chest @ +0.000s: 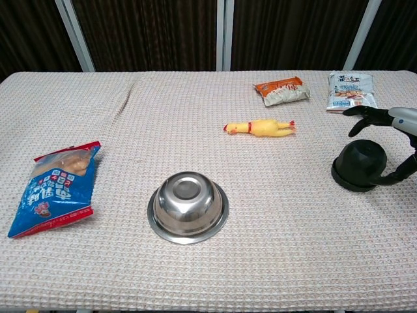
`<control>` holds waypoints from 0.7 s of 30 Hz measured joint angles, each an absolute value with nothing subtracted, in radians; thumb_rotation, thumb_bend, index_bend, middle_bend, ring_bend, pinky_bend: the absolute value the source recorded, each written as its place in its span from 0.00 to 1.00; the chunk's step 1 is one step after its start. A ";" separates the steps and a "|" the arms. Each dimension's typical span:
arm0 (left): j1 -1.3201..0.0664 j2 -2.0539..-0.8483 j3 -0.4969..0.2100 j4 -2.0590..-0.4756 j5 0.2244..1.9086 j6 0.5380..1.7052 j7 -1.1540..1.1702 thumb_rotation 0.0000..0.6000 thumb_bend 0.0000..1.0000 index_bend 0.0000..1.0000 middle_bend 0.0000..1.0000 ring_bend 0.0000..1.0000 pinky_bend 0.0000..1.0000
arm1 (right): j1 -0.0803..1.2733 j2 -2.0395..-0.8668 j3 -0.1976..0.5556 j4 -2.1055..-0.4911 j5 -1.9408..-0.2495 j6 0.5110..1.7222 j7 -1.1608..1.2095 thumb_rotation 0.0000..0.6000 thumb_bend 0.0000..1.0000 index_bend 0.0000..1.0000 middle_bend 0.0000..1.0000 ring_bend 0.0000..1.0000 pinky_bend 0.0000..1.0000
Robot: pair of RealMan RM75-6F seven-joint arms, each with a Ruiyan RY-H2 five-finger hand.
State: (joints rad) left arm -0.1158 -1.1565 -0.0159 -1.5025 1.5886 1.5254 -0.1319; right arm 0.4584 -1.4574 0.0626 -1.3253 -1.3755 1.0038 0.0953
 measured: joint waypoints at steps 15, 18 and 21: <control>-0.115 -1.154 -0.018 -1.503 1.591 1.530 -0.135 1.00 0.09 0.16 0.08 0.00 0.16 | 0.445 -1.474 0.080 -1.335 -1.368 1.051 0.085 1.00 0.12 0.11 0.42 0.05 0.00; -0.116 -1.153 -0.018 -1.505 1.592 1.530 -0.133 1.00 0.09 0.16 0.08 0.00 0.16 | 0.442 -1.462 0.084 -1.354 -1.375 1.066 0.094 1.00 0.12 0.11 0.42 0.05 0.00; -0.116 -1.153 -0.017 -1.508 1.594 1.530 -0.130 1.00 0.09 0.16 0.08 0.00 0.16 | 0.436 -1.443 0.091 -1.377 -1.383 1.089 0.107 1.00 0.12 0.11 0.43 0.05 0.00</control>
